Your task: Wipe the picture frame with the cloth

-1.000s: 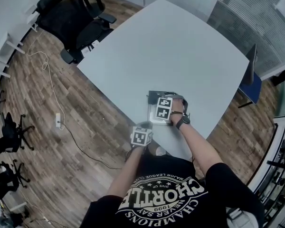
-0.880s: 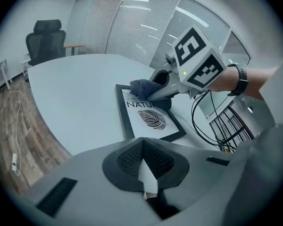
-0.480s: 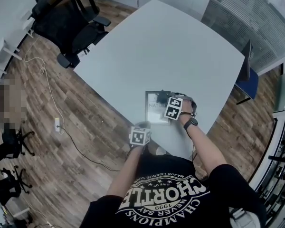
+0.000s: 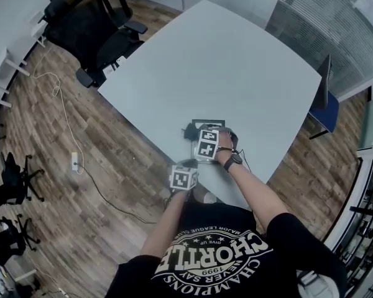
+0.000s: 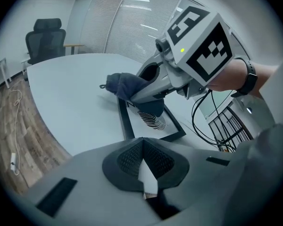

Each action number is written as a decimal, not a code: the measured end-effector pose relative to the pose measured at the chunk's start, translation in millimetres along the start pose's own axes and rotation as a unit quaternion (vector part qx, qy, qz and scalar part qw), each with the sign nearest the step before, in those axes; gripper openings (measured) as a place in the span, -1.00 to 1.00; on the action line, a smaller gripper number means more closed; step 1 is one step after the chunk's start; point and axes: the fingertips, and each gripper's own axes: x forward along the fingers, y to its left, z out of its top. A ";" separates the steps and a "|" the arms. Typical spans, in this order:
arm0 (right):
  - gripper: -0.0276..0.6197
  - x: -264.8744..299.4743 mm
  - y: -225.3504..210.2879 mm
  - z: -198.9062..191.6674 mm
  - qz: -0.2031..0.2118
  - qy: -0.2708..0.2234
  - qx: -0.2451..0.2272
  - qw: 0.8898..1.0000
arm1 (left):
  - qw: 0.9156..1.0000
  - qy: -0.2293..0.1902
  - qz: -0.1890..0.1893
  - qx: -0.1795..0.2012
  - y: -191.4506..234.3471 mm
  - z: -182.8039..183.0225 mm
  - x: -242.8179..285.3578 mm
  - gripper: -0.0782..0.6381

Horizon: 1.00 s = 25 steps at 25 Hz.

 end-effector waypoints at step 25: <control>-0.68 -33.0 6.2 -84.7 -0.020 0.033 0.095 0.995 | 1.000 -0.014 0.001 0.003 -0.3 -0.3 -1.4 -0.77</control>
